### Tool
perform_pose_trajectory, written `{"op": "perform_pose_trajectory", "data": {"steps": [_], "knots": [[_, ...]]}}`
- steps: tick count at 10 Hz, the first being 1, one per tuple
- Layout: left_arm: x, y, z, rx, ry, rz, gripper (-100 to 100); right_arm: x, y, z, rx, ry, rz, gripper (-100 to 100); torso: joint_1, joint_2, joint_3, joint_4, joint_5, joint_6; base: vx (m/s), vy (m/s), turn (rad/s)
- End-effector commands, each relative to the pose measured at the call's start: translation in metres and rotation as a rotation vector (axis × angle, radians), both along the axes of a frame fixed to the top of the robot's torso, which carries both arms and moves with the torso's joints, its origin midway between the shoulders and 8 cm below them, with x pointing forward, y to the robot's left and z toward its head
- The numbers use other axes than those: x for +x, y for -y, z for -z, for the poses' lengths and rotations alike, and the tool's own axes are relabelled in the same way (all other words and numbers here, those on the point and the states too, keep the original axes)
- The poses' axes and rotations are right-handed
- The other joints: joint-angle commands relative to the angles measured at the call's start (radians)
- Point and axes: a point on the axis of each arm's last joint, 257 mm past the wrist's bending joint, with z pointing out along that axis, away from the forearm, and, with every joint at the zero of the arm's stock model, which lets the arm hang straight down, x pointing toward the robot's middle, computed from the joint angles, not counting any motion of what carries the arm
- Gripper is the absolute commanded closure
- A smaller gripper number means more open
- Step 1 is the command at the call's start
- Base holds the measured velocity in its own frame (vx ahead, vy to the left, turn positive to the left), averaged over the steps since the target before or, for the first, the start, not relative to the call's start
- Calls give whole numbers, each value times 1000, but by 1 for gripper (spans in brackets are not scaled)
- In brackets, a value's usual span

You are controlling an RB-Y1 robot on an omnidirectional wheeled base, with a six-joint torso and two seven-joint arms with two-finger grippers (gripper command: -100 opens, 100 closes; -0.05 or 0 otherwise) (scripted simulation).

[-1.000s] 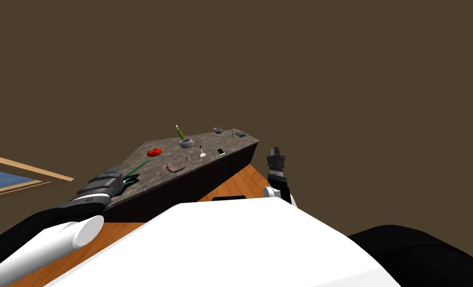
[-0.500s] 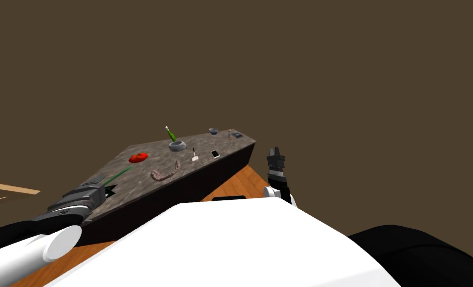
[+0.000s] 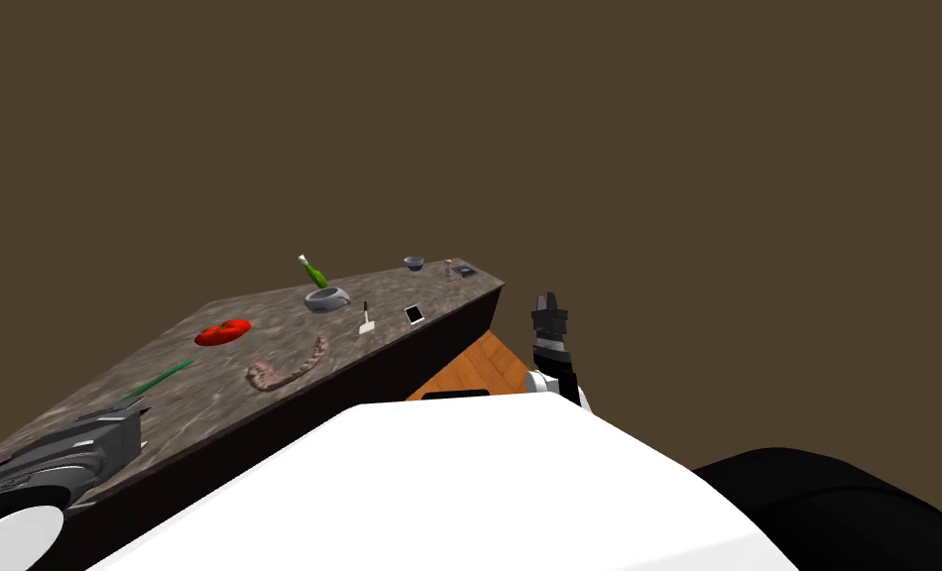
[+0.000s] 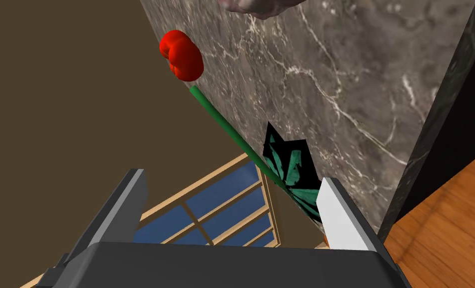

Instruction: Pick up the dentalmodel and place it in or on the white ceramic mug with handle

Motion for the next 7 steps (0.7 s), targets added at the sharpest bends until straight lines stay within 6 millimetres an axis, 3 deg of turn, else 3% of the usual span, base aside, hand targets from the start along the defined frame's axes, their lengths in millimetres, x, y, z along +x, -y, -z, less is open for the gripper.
{"op": "perform_pose_trajectory", "data": {"steps": [1, 2, 3, 5, 6, 7], "knots": [[-25, -10, 11, -42, -31, -54, -100, 0, 0, 0, 0, 0, 0, 0, 0, 0, 0, 0, 0, 0, 108, -86, -81], [-47, -18, 19, -78, -55, -96, -100, 0, 0, 0, 0, 0, 0, 0, -1, 0, 0, 0, 0, 0, 189, -108, -107], [-49, -17, 23, -89, -64, -101, -100, 0, 0, 0, 0, 0, 0, 0, -2, -3, -1, 0, 0, 0, 147, -83, -26], [-91, -28, 36, -153, -97, -179, -100, 0, 0, 0, 0, 0, 0, 0, -1, -1, -1, 0, 0, 0, 153, -108, -89], [-92, -27, 38, -162, -104, -181, -100, 0, 0, 0, 0, 0, 0, 0, -3, -3, -1, 0, -1, 0, 128, -89, -19], [-112, -30, 44, -196, -119, -217, -100, 0, 0, 0, 0, 0, 0, 0, -2, -1, -1, 0, -1, 0, 124, -55, -58]]}}
